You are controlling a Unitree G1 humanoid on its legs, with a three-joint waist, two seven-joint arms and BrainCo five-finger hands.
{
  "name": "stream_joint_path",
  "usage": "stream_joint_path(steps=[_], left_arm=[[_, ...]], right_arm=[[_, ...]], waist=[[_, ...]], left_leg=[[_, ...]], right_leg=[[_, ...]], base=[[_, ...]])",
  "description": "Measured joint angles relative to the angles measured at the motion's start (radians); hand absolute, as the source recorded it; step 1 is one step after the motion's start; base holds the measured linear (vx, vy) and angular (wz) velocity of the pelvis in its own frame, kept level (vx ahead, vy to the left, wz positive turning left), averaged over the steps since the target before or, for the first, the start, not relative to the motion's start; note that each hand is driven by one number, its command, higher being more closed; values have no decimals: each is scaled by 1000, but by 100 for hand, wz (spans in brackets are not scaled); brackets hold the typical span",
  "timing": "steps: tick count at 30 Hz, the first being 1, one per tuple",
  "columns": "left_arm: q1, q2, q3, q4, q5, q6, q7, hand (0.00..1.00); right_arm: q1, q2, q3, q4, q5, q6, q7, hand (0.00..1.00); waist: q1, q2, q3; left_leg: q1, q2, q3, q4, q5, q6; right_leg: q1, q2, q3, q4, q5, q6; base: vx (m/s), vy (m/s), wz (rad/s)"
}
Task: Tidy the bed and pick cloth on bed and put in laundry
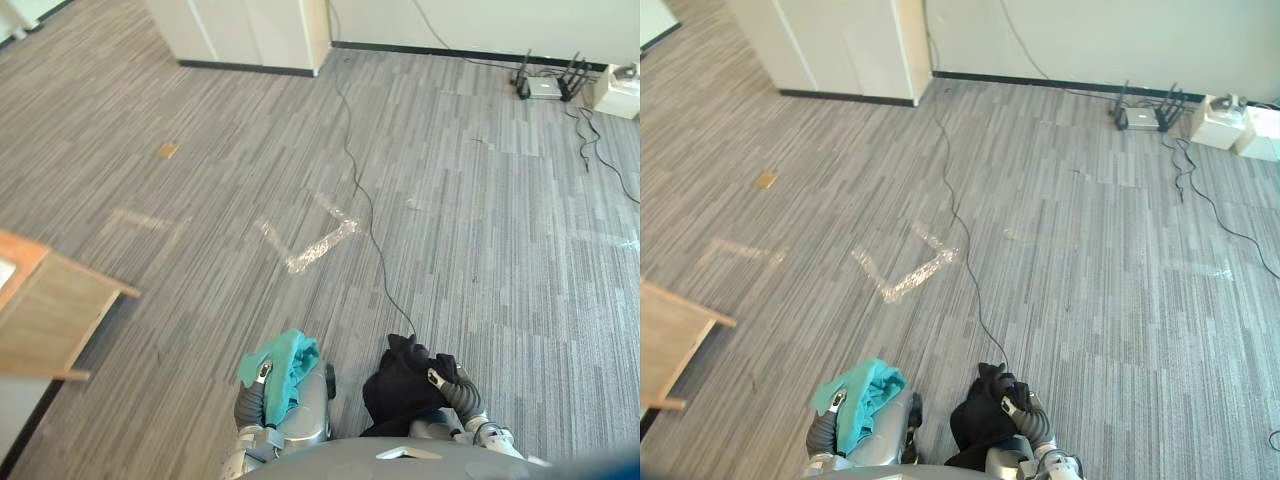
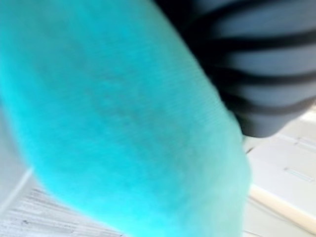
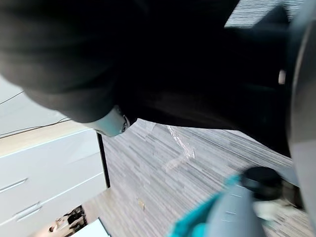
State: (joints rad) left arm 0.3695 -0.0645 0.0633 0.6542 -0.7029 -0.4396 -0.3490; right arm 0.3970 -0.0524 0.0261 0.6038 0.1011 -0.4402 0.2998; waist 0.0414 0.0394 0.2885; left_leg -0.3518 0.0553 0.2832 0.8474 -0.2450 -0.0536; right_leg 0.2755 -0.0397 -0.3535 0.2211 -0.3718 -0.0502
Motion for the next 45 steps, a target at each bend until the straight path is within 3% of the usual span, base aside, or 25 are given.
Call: stream_joint_path(steps=[2, 3, 4, 7, 8, 9, 11, 12, 13, 14, 16, 19, 22, 24, 26, 27, 31, 33, 34, 35, 37, 40, 43, 44, 45], left_arm=[[-2, -1, 10, -2, -31, 33, 0, 100], [0, 8, 11, 7, -36, 45, -1, 100], [-19, 58, 23, 7, -44, 53, -6, 100], [-71, 62, 26, 131, -69, 80, 4, 100], [-72, 58, 31, 155, -73, 94, 8, 100], [-73, 59, 36, 156, -74, 105, 8, 100], [-71, 79, 31, 169, -93, 115, 8, 100], [-76, 106, 28, 178, -103, 119, 9, 100], [-81, 114, 23, 188, -109, 120, 10, 100], [-85, 115, 15, 196, -109, 128, 32, 100], [-84, 107, 4, 195, -109, 134, 64, 100], [-104, 112, -14, 194, -114, 150, 118, 100], [-131, 111, -20, 195, -111, 171, 142, 100], [-144, 108, -7, 199, -101, 184, 153, 100], [-146, 94, 26, 205, -91, 188, 152, 100], [-144, 50, 62, 220, -88, 188, 147, 100], [-141, 17, 114, 197, -81, 195, 127, 100], [-140, 4, 121, 179, -80, 218, 115, 100], [-137, 4, 118, 167, -79, 227, 104, 100], [-133, 5, 118, 160, -65, 226, 102, 100], [-103, 6, 102, 135, 31, 176, 89, 100], [-82, 19, 73, 104, 69, 129, 91, 100], [-77, 19, 53, 105, 90, 106, 94, 100], [-75, 23, 48, 105, 100, 104, 93, 100], [-73, 27, 31, 110, 105, 101, 93, 100]], right_arm=[[14, 1, -11, -1, -30, -14, -9, 100], [8, 16, -37, 29, -45, -28, -12, 100], [-22, 50, -76, 107, -48, -34, -25, 100], [-85, 27, -93, 231, -50, -69, -32, 100], [-94, 28, -96, 259, -50, -76, -39, 100], [-107, 28, -96, 274, -50, -90, -40, 100], [-147, 32, -101, 340, -51, -99, -39, 100], [-158, 31, -109, 366, -51, -99, -39, 100], [-162, 28, -110, 365, -50, -100, -37, 100], [-168, 15, -110, 363, -43, -100, -25, 100], [-167, -9, -110, 325, -22, -101, -2, 100], [-189, -38, -115, 344, 19, -101, 13, 100], [-210, -56, -118, 398, 66, -102, 22, 100], [-216, -53, -128, 415, 104, -114, 35, 100], [-213, -46, -146, 415, 138, -117, 51, 100], [-225, -70, -165, 407, 169, -120, 62, 100], [-261, -36, -129, 386, 222, -121, 83, 100], [-271, -31, -136, 387, 231, -100, 74, 100], [-275, -31, -137, 386, 234, -81, 66, 100], [-274, -31, -137, 383, 236, -67, 66, 100], [-277, -23, -136, 335, 236, 29, 74, 100], [-283, -28, -149, 316, 238, 118, 75, 100], [-279, -28, -214, 311, 240, 175, 75, 100], [-267, -30, -241, 309, 240, 178, 76, 100], [-257, -36, -266, 302, 240, 178, 77, 100]], waist=[[-20, 0, 0], [-25, -2, -9], [-33, -55, -20], [3, -37, -27], [8, -35, -36], [15, -37, -40], [28, -62, -73], [25, -88, -82], [24, -92, -79], [22, -90, -78], [1, -65, -73], [-12, -55, -67], [-24, -33, -56], [-19, -29, -50], [-13, -34, -37], [-4, 7, -23], [3, 9, -25], [6, 23, -40], [-2, 30, -44], [-1, 30, -44], [23, 25, -42], [44, 9, -40], [55, 9, -35], [46, 15, -35], [38, 24, -33]], left_leg=[[36, -46, 163, -317, 108, 82], [93, -90, 293, -509, 186, 315], [139, -158, 299, -563, 167, 347], [223, -170, 195, -612, 147, 327], [241, -144, 168, -554, 109, 327], [236, -120, 180, -481, 66, 337], [258, -121, 147, -453, -33, 296], [292, -152, 108, -466, -54, 258], [310, -165, 88, -466, -66, 258], [353, -182, 39, -472, -77, 252], [419, -186, -47, -511, -73, 241], [526, -160, -212, -600, -50, 203], [573, -81, -360, -629, -37, 173], [587, -37, -444, -636, -60, 114], [617, -10, -470, -627, -97, 59], [620, 29, -450, -598, -96, 31], [600, 57, -450, -513, -72, 15], [513, 81, -455, -357, -30, 11], [424, 102, -444, -186, 6, -18], [379, 117, -425, -90, 13, -21], [237, 134, -336, 196, 6, -15], [172, 96, -222, 184, -15, -5], [157, 48, -65, -108, -40, 4], [166, 21, -3, -325, 41, 19], [187, 5, 62, -494, 174, 153]], right_leg=[[81, 7, -62, -8, -39, 71], [137, 32, -104, 0, -58, 105], [166, 12, -154, 25, -48, 127], [181, -3, -180, 28, -48, 123], [196, -6, -179, -1, 2, 141], [177, -26, -172, 14, 112, 139], [80, -79, -121, 293, 167, 172], [-7, -142, -90, 539, 247, 168], [-60, -176, -64, 663, 268, 154], [-134, -228, -46, 837, 253, 149], [-223, -270, -45, 927, 205, 126], [-369, -278, -25, 842, 128, 118], [-437, -216, -5, 460, 112, 136], [-451, -175, 98, 109, 238, 162], [-425, -165, 144, 34, 371, 162], [-417, -139, 118, 104, 290, 127], [-460, -184, 50, 364, 70, 99], [-407, -179, -21, 342, 37, 92], [-348, -167, -81, 302, 26, 88], [-317, -157, -103, 279, 24, 86], [-192, -107, -176, 163, 21, 80], [-91, -99, -225, 73, 36, 64], [-5, -116, -262, 33, 60, 43], [21, -120, -263, 34, 54, 53], [48, -107, -256, 32, 29, 102]], base=[[711, -13, 58], [720, -38, 157], [840, -67, 183], [591, -40, 96], [627, -10, 68], [420, 43, 64], [352, 47, 65], [334, -58, 80], [490, -164, 105], [466, -190, 115], [420, -164, 134], [371, -199, 156], [344, -296, 154], [401, -402, 131], [375, -431, 91], [351, -413, 60], [284, -365, 55], [260, -341, 104], [226, -321, 111], [200, -245, 106], [207, -207, 73], [220, -101, 42], [340, 35, 30], [366, 107, 46], [417, 118, 54]])
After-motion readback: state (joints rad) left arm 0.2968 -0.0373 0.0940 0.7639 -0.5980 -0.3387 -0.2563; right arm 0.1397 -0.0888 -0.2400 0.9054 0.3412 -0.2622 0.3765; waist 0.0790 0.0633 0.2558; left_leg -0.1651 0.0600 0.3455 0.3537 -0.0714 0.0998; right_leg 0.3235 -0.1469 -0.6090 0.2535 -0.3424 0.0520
